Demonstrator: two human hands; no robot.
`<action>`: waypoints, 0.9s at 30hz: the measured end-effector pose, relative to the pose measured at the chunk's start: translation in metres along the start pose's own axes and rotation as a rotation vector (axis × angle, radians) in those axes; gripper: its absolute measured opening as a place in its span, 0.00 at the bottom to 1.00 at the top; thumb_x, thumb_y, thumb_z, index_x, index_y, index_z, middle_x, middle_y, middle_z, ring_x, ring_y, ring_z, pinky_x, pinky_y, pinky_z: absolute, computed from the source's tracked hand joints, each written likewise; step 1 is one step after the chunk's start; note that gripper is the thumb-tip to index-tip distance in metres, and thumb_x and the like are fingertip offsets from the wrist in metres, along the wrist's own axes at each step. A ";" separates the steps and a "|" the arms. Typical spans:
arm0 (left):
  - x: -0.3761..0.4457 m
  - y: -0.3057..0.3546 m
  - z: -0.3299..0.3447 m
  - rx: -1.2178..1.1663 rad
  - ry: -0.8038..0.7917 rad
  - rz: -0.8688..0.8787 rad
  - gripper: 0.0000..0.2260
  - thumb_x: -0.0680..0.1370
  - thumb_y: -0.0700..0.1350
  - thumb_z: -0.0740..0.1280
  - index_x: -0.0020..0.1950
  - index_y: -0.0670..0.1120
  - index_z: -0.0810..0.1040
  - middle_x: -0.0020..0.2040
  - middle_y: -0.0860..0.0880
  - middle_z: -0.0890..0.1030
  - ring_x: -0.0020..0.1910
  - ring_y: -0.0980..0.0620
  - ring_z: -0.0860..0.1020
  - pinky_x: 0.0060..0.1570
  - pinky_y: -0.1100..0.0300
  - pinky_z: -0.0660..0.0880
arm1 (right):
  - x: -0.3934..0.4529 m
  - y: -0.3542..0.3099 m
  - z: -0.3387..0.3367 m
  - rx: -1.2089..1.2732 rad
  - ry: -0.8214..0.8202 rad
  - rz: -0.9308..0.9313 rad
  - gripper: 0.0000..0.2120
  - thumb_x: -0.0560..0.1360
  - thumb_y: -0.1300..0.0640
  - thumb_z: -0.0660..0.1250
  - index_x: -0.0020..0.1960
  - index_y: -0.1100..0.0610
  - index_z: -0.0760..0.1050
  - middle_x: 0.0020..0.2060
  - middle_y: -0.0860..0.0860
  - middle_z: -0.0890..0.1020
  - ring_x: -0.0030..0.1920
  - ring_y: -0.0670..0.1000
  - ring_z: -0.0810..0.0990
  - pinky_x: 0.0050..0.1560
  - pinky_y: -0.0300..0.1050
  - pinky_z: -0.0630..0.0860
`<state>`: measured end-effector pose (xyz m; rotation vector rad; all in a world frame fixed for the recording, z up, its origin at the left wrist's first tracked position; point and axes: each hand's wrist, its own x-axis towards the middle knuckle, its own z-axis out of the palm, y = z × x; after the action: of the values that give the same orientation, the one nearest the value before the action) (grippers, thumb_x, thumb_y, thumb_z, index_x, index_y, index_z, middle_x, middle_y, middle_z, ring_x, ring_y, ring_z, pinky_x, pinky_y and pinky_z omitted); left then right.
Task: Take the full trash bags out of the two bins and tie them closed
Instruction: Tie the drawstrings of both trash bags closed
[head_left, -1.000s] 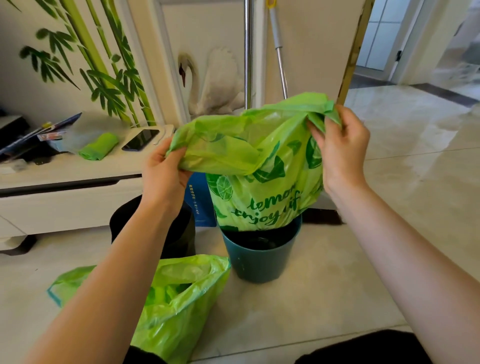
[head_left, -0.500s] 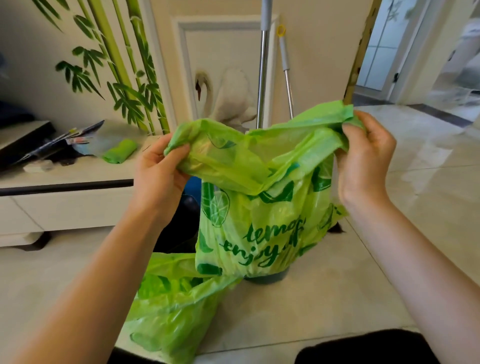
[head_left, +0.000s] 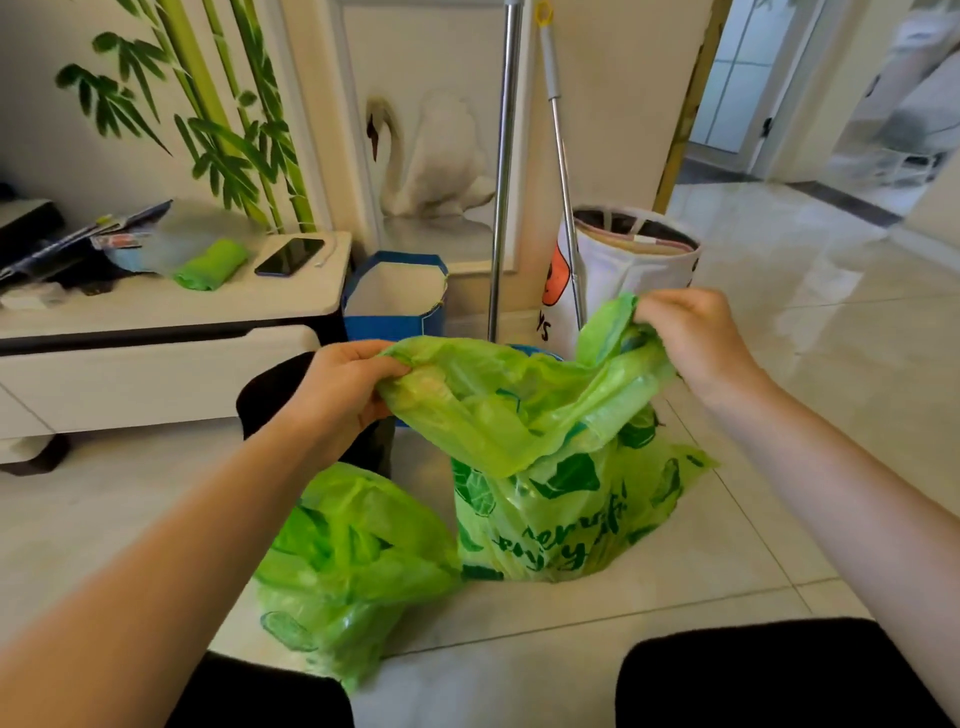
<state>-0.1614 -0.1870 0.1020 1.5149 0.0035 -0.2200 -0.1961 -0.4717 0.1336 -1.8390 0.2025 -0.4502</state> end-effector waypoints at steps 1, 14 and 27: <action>0.002 -0.008 0.001 0.040 0.019 -0.044 0.09 0.77 0.32 0.62 0.45 0.40 0.81 0.38 0.44 0.83 0.35 0.51 0.81 0.32 0.61 0.80 | 0.000 0.008 -0.001 -0.079 -0.045 0.072 0.14 0.68 0.60 0.63 0.38 0.75 0.73 0.27 0.58 0.71 0.30 0.51 0.70 0.32 0.41 0.65; 0.027 -0.081 -0.017 0.557 0.025 -0.292 0.07 0.74 0.28 0.65 0.44 0.37 0.80 0.36 0.39 0.80 0.23 0.53 0.80 0.25 0.62 0.79 | 0.008 0.083 -0.009 -0.554 -0.395 0.556 0.09 0.76 0.65 0.58 0.48 0.65 0.76 0.35 0.61 0.82 0.26 0.52 0.82 0.28 0.43 0.81; 0.028 -0.088 -0.026 0.773 -0.214 -0.469 0.10 0.75 0.44 0.72 0.49 0.38 0.79 0.38 0.42 0.82 0.31 0.49 0.81 0.32 0.59 0.78 | 0.013 0.111 -0.018 -1.089 -0.659 0.516 0.15 0.73 0.55 0.70 0.58 0.58 0.75 0.51 0.57 0.79 0.48 0.57 0.81 0.42 0.49 0.81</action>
<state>-0.1433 -0.1685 0.0095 2.2389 0.1158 -0.8309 -0.1822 -0.5270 0.0360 -2.7327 0.5093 0.7923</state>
